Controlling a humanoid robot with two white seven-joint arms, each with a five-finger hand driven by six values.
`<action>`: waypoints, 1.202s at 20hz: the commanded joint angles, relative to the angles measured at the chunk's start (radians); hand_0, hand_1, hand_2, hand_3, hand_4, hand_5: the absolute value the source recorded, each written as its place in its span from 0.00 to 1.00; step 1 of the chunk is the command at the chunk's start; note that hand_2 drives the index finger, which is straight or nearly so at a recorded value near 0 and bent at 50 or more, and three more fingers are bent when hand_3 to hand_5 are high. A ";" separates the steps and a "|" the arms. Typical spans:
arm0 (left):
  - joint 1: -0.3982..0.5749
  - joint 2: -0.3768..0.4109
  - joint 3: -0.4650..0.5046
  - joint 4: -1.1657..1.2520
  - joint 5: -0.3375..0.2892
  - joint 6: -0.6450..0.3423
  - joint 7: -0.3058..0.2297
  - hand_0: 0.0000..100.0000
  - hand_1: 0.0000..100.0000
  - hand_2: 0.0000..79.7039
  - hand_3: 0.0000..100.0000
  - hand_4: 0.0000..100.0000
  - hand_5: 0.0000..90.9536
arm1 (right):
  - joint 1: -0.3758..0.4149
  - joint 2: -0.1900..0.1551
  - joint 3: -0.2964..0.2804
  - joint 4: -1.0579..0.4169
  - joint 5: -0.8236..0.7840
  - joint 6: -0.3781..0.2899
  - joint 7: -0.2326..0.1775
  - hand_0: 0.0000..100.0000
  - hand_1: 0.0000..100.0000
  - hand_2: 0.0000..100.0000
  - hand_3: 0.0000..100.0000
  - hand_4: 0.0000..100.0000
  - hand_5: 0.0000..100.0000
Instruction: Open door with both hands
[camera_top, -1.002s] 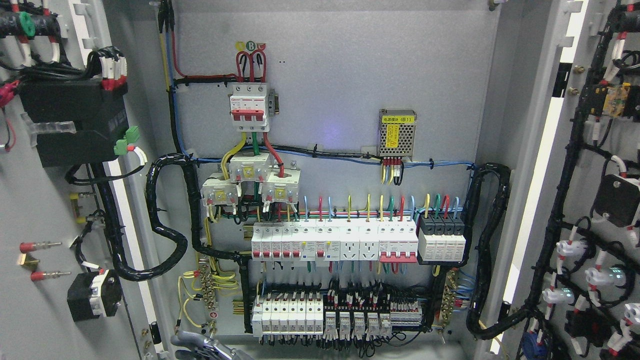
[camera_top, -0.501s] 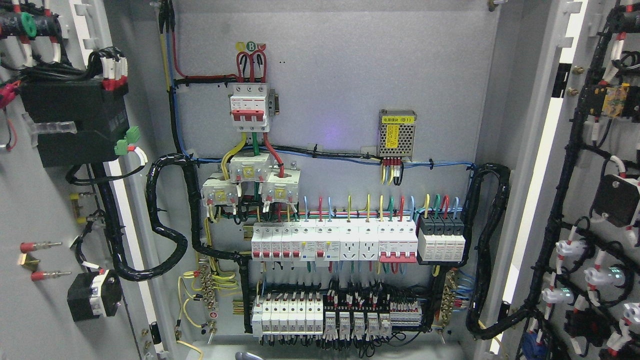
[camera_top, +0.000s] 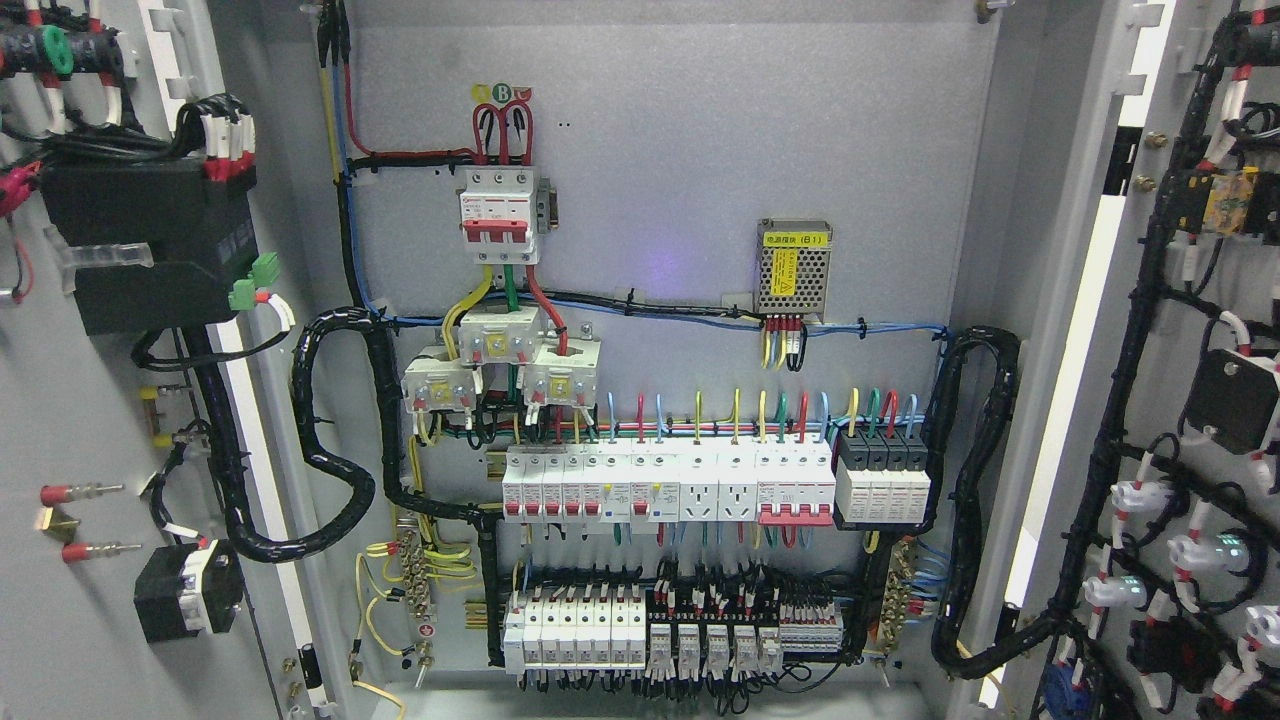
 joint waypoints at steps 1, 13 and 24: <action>-0.019 0.048 -0.039 -0.286 0.005 -0.067 -0.001 0.12 0.39 0.00 0.00 0.00 0.00 | 0.093 -0.068 -0.170 -0.246 0.005 -0.008 0.006 0.12 0.39 0.00 0.00 0.00 0.00; -0.169 -0.028 -0.036 -0.343 0.002 -0.379 -0.001 0.12 0.39 0.00 0.00 0.00 0.00 | 0.142 -0.154 -0.285 -0.391 0.005 -0.255 0.006 0.12 0.39 0.00 0.00 0.00 0.00; -0.259 -0.154 0.030 -0.409 -0.018 -0.644 0.002 0.12 0.39 0.00 0.00 0.00 0.00 | 0.144 -0.192 -0.420 -0.400 0.001 -0.278 0.006 0.12 0.39 0.00 0.00 0.00 0.00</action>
